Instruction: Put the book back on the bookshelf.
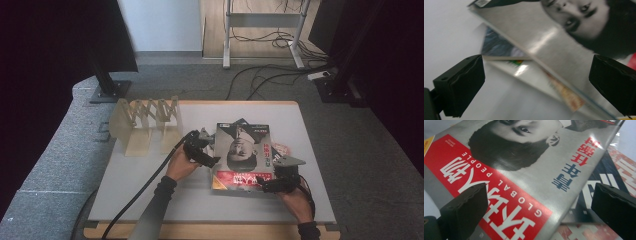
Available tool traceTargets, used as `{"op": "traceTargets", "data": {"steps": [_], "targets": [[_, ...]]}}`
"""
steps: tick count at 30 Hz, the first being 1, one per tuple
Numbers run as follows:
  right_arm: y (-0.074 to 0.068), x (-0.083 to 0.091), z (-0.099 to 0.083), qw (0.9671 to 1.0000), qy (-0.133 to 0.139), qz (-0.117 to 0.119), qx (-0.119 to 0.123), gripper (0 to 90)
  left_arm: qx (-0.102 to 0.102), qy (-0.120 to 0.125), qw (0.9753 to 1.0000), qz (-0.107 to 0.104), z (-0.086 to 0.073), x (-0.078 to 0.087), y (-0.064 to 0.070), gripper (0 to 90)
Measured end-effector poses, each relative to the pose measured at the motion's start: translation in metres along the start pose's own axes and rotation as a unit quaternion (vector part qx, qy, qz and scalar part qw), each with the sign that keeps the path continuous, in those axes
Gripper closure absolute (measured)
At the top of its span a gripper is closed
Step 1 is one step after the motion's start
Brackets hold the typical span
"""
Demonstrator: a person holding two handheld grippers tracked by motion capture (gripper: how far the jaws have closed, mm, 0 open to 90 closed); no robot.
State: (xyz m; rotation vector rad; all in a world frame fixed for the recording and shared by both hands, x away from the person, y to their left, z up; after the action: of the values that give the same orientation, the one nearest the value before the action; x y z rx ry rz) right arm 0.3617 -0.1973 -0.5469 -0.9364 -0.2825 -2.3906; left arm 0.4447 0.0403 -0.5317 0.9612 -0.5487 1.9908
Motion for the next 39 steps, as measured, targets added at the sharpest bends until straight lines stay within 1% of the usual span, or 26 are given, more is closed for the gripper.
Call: {"op": "traceTargets", "data": {"steps": [2, 3, 5, 6, 7, 8, 9, 10, 11, 13, 15, 20, 24, 29, 30, 33, 34, 35, 36, 39], "targets": [[0.0, -0.003, 0.001, 1.0, -0.001, 0.005, -0.001, 0.3, 0.003, 0.003, 0.9999, -0.016, 0.001, -0.007, 0.006, 0.3], [0.0, -0.005, 0.002, 1.0, -0.001, 0.006, 0.001, 0.3, 0.009, 0.003, 0.9997, -0.024, 0.0, -0.011, 0.01, 0.1], [0.001, -0.008, 0.004, 1.0, -0.003, 0.009, 0.001, 0.3, 0.006, -0.006, 0.9996, -0.026, -0.003, -0.019, 0.013, 0.0], [0.001, -0.01, 0.005, 0.9999, -0.004, 0.01, -0.001, 0.3, 0.011, -0.004, 0.9994, -0.032, -0.004, -0.021, 0.015, 0.0], [0.002, -0.012, 0.006, 0.9999, -0.006, 0.011, -0.002, 0.3, 0.011, -0.004, 0.9994, -0.032, -0.004, -0.021, 0.015, 0.0], [0.003, -0.014, 0.007, 0.9999, -0.008, 0.011, -0.001, 0.0, 0.021, 0.002, 0.9987, -0.048, -0.003, -0.023, 0.018, 0.0], [0.003, -0.016, 0.007, 0.9999, -0.007, 0.014, -0.006, 0.0, 0.021, 0.002, 0.9987, -0.048, -0.003, -0.023, 0.018, 0.0], [0.004, -0.018, 0.008, 0.9997, -0.007, 0.02, -0.009, 0.0, 0.02, 0.005, 0.9982, -0.056, -0.003, -0.025, 0.023, 0.0], [0.004, -0.019, 0.009, 0.9997, -0.006, 0.021, -0.007, 0.0, 0.021, 0.005, 0.9981, -0.058, -0.003, -0.025, 0.025, 0.0], [0.004, -0.02, 0.01, 0.9998, -0.008, 0.019, -0.003, 0.0, 0.021, 0.006, 0.9982, -0.056, -0.003, -0.025, 0.027, 0.0], [0.004, -0.02, 0.01, 0.9997, -0.01, 0.022, 0.0, 0.0, 0.021, 0.005, 0.9983, -0.054, -0.003, -0.025, 0.028, 0.0], [0.002, -0.017, 0.008, 0.9997, -0.006, 0.023, 0.009, 0.0, 0.016, 0.005, 0.9989, -0.045, -0.005, -0.023, 0.035, 0.0], [-0.002, -0.015, 0.005, 0.9996, -0.006, 0.025, 0.012, 0.0, 0.021, 0.005, 0.9987, -0.047, -0.009, -0.021, 0.04, 0.0], [-0.007, -0.012, 0.002, 0.9995, -0.005, 0.026, 0.016, 0.0, 0.021, 0.003, 0.9988, -0.045, -0.014, -0.018, 0.045, 0.0], [-0.01, -0.01, 0.0, 0.9994, -0.004, 0.028, 0.017, 0.0, 0.022, 0.001, 0.9987, -0.046, -0.018, -0.016, 0.049, 0.0], [-0.013, -0.008, -0.002, 0.9993, -0.005, 0.03, 0.021, 0.0, 0.021, 0.002, 0.9987, -0.045, -0.022, -0.014, 0.053, 0.0], [-0.016, -0.005, -0.005, 0.9992, -0.004, 0.033, 0.024, 0.0, 0.019, 0.003, 0.9991, -0.037, -0.026, -0.012, 0.057, 0.0], [-0.016, -0.005, -0.005, 0.9992, -0.004, 0.033, 0.024, 0.0, 0.019, 0.003, 0.9991, -0.037, -0.026, -0.012, 0.057, 0.0], [-0.021, -0.003, -0.008, 0.999, -0.002, 0.035, 0.027, 0.0, 0.018, 0.002, 0.9993, -0.034, -0.029, -0.01, 0.06, 0.0], [-0.026, 0.0, -0.011, 0.9988, -0.002, 0.036, 0.034, 0.0, 0.011, -0.003, 0.9996, -0.024, -0.032, -0.007, 0.064, 0.0]]}}
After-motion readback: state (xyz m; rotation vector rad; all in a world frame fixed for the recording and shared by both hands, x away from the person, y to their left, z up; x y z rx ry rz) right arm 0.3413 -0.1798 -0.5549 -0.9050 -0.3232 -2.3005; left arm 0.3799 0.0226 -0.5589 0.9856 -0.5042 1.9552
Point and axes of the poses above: each handheld gripper's, and its own axes: x roughly backward along the jaws, z roughly out of its top, y roughly to its right, the point moved 7 cm from there along -x, roughly forward along the jaws, and after that the axes turned 3 degrees about -y, right-handed, at the moved point
